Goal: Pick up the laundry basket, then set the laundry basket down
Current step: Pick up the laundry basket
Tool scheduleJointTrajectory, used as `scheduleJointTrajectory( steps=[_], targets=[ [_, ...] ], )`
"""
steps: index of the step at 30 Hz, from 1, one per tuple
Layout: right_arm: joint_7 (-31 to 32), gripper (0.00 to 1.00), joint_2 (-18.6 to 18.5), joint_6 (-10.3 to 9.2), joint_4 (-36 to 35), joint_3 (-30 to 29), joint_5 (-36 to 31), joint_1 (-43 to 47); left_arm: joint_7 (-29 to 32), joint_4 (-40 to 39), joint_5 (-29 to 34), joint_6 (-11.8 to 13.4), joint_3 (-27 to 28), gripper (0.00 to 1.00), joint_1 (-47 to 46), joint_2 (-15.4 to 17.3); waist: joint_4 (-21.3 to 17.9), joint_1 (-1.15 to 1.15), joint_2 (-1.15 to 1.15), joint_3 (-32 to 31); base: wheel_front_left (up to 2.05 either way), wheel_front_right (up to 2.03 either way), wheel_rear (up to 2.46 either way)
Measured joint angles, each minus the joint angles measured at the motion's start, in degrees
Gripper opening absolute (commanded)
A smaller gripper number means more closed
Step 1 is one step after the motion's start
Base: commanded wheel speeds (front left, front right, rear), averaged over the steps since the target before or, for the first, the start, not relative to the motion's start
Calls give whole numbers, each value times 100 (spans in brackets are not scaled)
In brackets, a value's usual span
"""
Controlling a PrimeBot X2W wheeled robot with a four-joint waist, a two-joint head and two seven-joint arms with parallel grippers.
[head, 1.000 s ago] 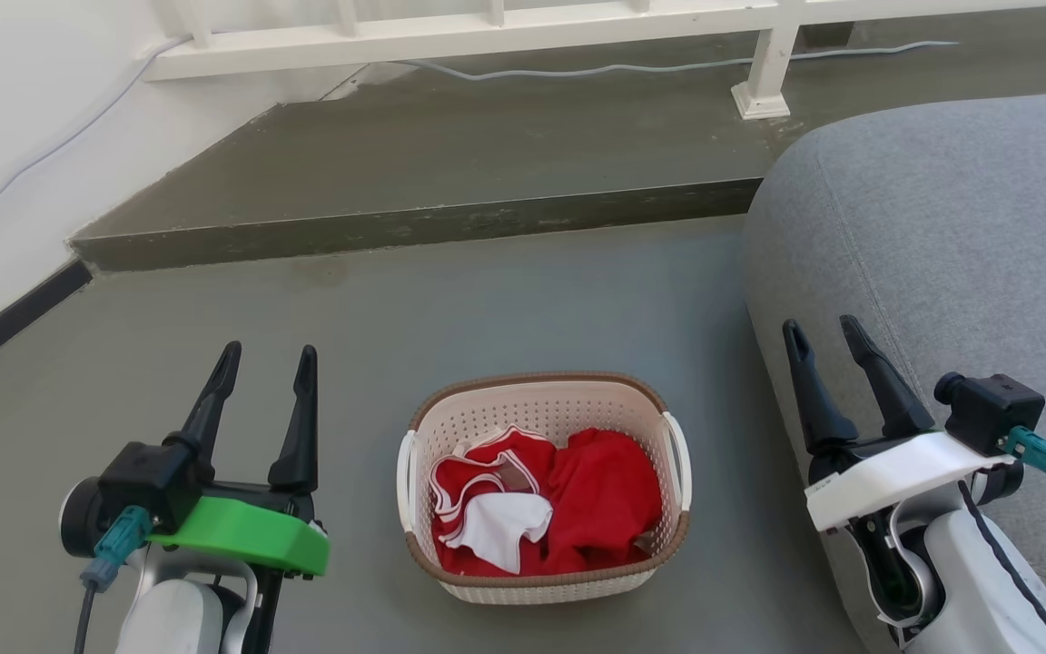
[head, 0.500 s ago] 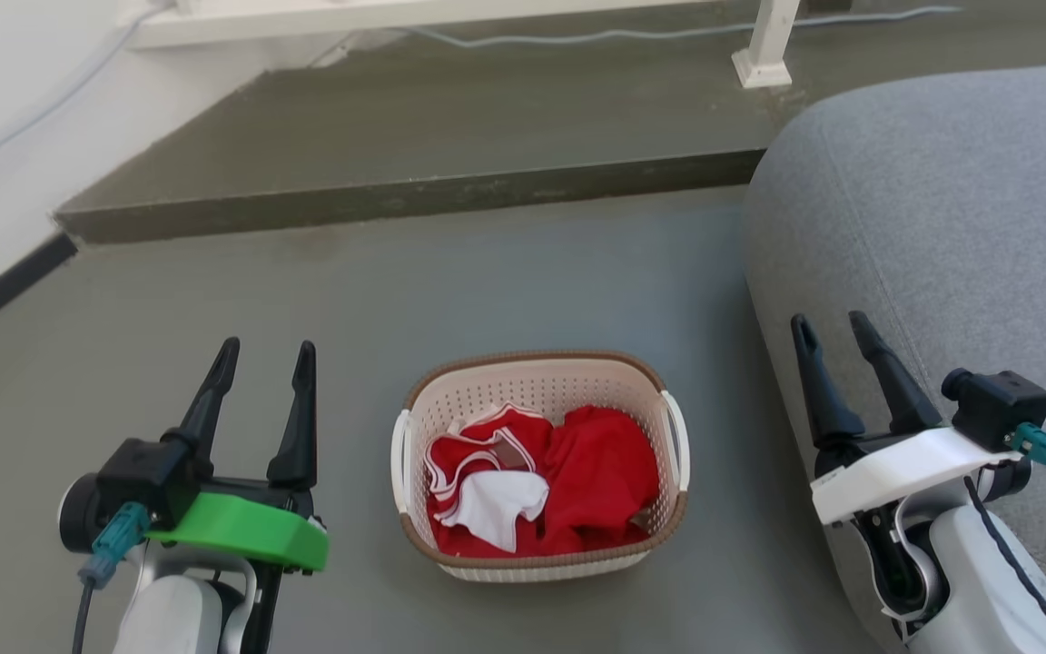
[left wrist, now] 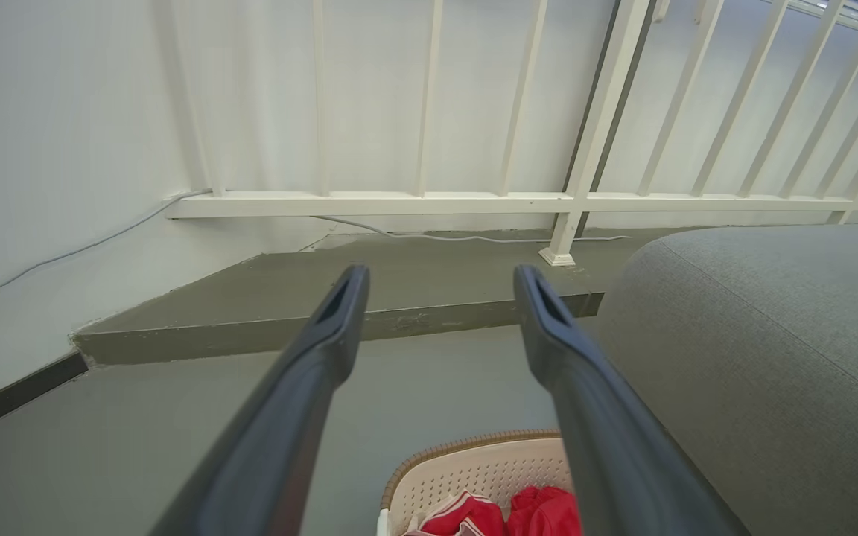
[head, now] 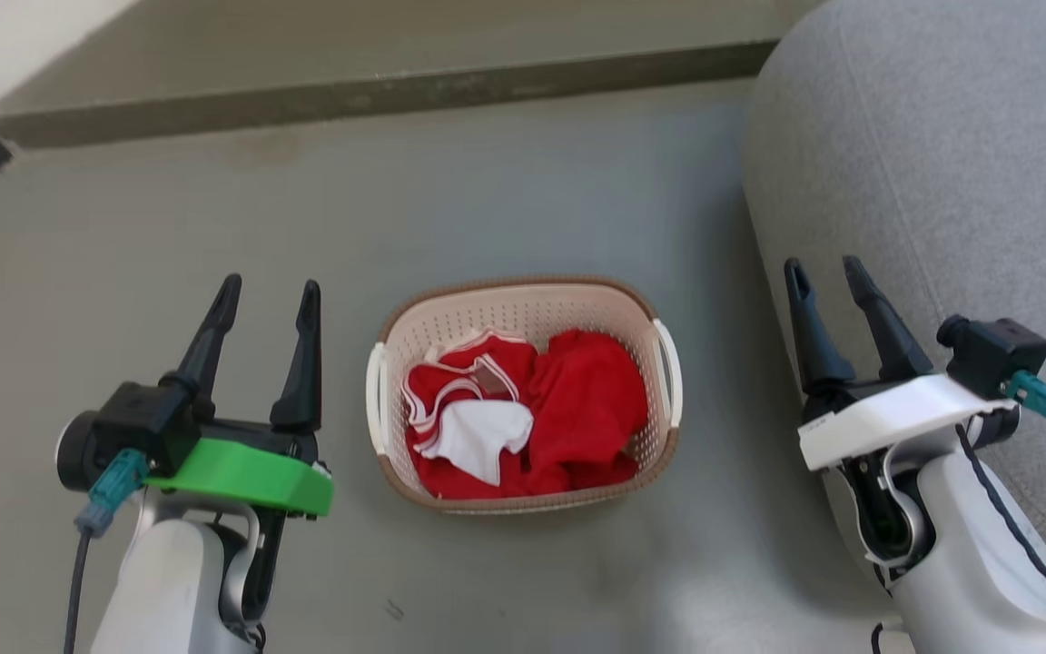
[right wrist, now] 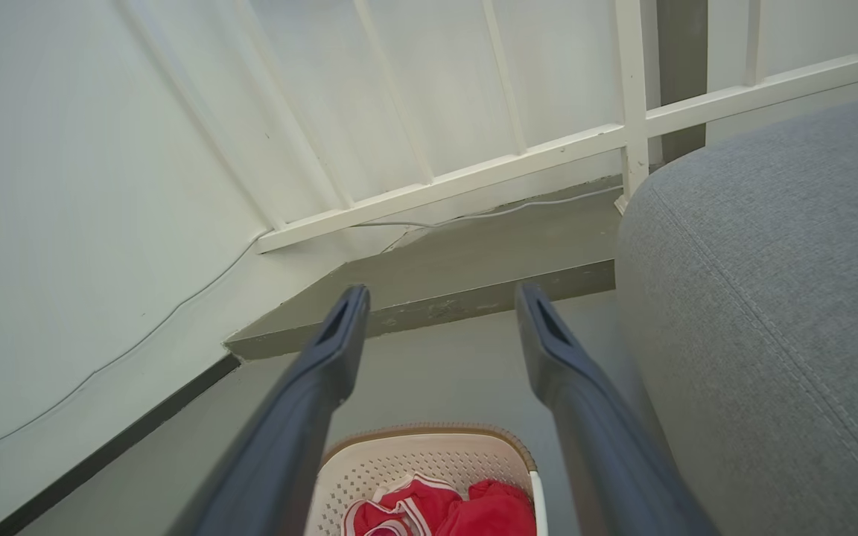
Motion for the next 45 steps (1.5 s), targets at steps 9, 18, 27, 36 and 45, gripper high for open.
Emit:
scheduleJointTrajectory(
  steps=[9,18,27,36,45],
  targets=[
    [-8,100,52,1,446,-4,18,-399,0,489,-48,0,-25,100,-416,18,-107,0,0,692,0,0,0],
    [-9,100,102,48,1033,47,89,-872,-1,1007,-64,0,-172,100,-907,120,-163,1,0,1305,0,0,0],
    [-9,100,165,48,1546,121,126,-1405,-7,1649,-81,0,-272,100,-1396,243,-167,1,0,1842,0,0,0],
    [-7,100,189,49,2204,192,215,-2078,200,2365,-286,-1,-427,100,-2120,268,-169,1,0,2442,0,0,0],
    [-5,100,202,51,2811,277,325,-2725,457,3058,-425,-34,-544,100,-2837,368,-169,1,0,3004,0,0,0]
  ],
)
